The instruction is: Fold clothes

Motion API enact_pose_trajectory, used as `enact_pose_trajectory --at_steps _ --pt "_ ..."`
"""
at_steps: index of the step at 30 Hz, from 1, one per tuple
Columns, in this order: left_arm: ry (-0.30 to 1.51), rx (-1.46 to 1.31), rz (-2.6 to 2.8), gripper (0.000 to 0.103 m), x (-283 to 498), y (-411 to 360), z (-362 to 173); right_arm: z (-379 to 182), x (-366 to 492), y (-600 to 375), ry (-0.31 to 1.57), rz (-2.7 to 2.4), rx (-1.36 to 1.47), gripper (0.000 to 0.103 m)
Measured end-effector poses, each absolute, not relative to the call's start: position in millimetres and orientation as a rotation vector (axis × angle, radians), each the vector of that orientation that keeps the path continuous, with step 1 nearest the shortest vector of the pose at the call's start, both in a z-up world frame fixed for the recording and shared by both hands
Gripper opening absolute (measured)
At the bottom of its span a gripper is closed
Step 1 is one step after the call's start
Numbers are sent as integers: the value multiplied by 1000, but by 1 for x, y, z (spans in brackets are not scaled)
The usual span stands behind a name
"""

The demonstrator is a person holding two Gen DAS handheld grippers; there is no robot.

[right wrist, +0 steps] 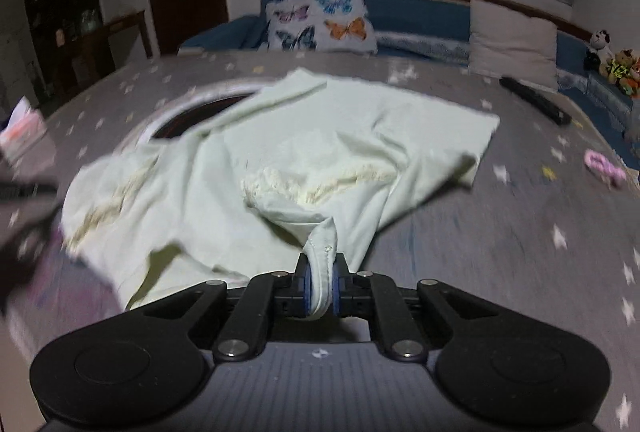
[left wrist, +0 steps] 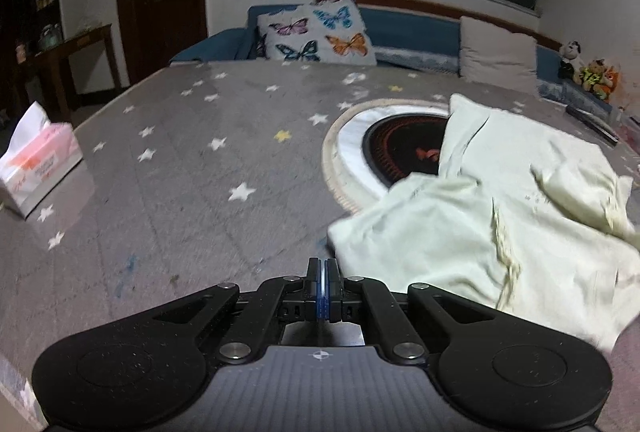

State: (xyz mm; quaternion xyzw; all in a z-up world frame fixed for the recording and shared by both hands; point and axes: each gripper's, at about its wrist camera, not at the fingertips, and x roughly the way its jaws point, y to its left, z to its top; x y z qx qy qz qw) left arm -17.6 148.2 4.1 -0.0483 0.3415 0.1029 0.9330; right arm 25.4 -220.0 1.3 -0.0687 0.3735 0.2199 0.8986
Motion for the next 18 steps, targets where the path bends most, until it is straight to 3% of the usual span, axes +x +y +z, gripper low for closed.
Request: enact_pose_trajectory --at_steps 4,7,9,14,18 --pt "675 -64 148 2 -8 133 11 6 8 -232 786 432 -156 20" --pt "667 -39 100 3 4 119 14 20 8 -229 739 429 -167 33" --pt "662 -22 72 3 12 109 15 27 12 -218 707 447 -187 48" --pt "664 21 31 4 34 91 13 26 36 -176 661 520 -249 49" --pt "680 37 14 12 49 81 7 11 62 -148 678 533 -282 48"
